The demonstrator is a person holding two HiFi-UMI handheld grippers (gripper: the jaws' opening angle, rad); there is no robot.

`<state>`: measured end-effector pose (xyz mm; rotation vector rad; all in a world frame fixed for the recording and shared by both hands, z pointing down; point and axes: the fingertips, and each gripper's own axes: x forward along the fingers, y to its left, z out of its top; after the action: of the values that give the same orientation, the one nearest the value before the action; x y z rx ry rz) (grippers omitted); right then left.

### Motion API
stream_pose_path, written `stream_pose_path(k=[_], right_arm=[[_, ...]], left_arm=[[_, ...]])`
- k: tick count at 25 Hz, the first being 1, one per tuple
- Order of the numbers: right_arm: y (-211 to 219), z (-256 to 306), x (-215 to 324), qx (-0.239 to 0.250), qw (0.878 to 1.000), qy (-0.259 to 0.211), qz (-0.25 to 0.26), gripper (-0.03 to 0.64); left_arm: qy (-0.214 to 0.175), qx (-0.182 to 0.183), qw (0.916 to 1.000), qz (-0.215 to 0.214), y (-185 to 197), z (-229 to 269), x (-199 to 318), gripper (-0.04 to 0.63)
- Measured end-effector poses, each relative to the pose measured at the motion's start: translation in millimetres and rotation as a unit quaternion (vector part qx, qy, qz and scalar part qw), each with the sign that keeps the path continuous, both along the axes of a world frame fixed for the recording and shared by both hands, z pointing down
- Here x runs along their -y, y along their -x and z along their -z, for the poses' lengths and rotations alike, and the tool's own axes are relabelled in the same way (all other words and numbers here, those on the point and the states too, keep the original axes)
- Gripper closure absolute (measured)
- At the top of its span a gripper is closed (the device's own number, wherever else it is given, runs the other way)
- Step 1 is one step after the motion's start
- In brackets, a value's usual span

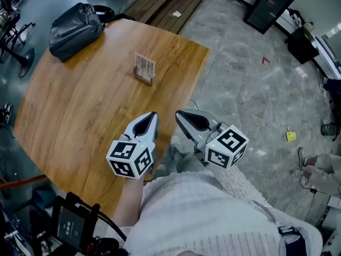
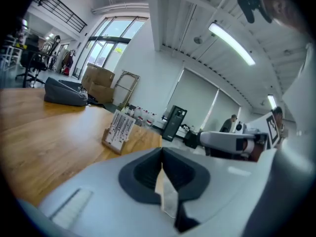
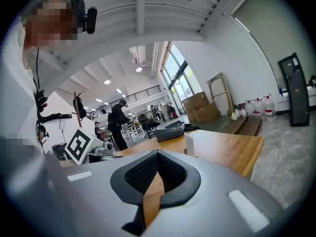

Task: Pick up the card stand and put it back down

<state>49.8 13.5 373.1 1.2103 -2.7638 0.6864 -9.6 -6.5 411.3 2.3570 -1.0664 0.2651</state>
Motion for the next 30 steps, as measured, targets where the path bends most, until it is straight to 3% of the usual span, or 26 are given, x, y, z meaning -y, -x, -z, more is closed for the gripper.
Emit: stream_pose_path(k=[8, 25, 30], right_arm=[[-2, -9, 67, -0.006, 0.999, 0.008, 0.052, 0.617], [23, -43, 112, -0.044, 0.995, 0.045, 0.077, 0.617], [24, -58, 132, -0.088, 0.991, 0.048, 0.085, 0.52]], left_arm=[[0.002, 0.021, 0.9982, 0.056, 1, 3, 49, 0.588], [0.04, 0.014, 0.9958, 0.081, 18, -23, 82, 0.588], [0.05, 0.001, 0.9957, 0.078, 14, -33, 85, 0.588]])
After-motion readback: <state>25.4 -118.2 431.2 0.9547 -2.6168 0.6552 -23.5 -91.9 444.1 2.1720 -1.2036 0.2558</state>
